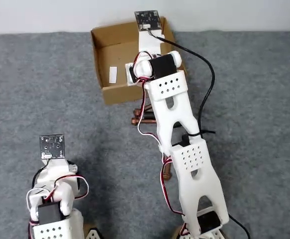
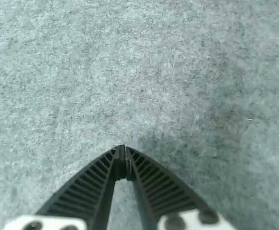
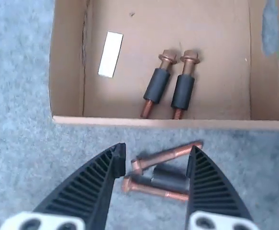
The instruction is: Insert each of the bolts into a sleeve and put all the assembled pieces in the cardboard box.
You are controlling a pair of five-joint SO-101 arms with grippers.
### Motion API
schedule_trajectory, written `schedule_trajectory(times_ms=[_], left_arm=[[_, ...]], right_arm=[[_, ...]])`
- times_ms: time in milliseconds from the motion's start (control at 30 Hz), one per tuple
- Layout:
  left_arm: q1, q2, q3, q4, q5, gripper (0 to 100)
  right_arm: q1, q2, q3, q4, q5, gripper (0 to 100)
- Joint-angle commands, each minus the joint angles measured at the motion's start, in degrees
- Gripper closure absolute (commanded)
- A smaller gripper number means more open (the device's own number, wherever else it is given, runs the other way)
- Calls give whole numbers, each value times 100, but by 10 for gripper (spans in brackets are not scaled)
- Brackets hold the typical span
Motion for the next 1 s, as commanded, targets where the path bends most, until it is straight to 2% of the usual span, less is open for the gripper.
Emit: schedule_trajectory(times_ms=[0,233,433,600,733,967], left_arm=[[-35,-9,-31,-44,53,995],[-193,-9,-31,-44,53,995],[-316,-9,-31,-44,62,995],[-334,-9,-31,-44,62,995],[-334,-9,-31,-44,62,995],[-334,-9,-31,-44,62,995]], right_arm=[[-4,-145,-281,259,703,801],[13,-418,-97,286,1486,801],[224,-1376,1609,277,2444,801],[242,-2088,3499,251,3780,801],[215,-2009,4185,233,4782,801],[286,-1068,3903,-57,4993,801]])
